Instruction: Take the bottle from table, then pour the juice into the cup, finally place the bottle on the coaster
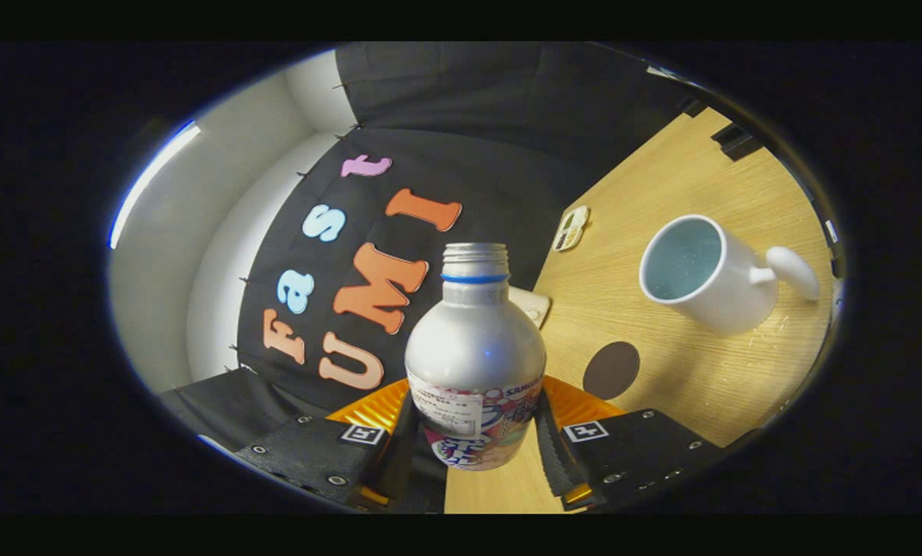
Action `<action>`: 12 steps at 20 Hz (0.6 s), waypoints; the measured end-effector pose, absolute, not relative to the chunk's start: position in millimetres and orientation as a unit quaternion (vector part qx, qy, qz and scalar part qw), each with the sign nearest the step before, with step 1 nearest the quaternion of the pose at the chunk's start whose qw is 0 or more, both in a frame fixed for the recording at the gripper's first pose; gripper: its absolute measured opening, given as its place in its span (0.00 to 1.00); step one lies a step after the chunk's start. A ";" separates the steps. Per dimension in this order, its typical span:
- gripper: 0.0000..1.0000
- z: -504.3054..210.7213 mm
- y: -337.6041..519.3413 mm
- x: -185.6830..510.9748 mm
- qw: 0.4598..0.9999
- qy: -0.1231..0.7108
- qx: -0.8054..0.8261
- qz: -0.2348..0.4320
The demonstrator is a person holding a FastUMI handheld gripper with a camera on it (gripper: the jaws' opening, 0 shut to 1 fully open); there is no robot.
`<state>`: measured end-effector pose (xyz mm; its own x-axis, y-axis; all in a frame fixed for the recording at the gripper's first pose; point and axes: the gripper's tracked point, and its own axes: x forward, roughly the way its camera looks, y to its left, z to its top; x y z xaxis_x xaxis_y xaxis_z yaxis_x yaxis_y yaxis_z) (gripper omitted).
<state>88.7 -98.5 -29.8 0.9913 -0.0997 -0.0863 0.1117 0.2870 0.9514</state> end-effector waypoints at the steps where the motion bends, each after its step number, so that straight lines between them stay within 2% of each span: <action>1: 0.69 -28.4 -101.8 91.5 0.794 0.001 0.604 -0.067; 5: 0.69 -30.3 -103.9 100.0 0.753 -0.007 0.655 -0.066; 12: 0.69 -36.7 -106.6 101.8 0.712 -0.004 0.697 -0.082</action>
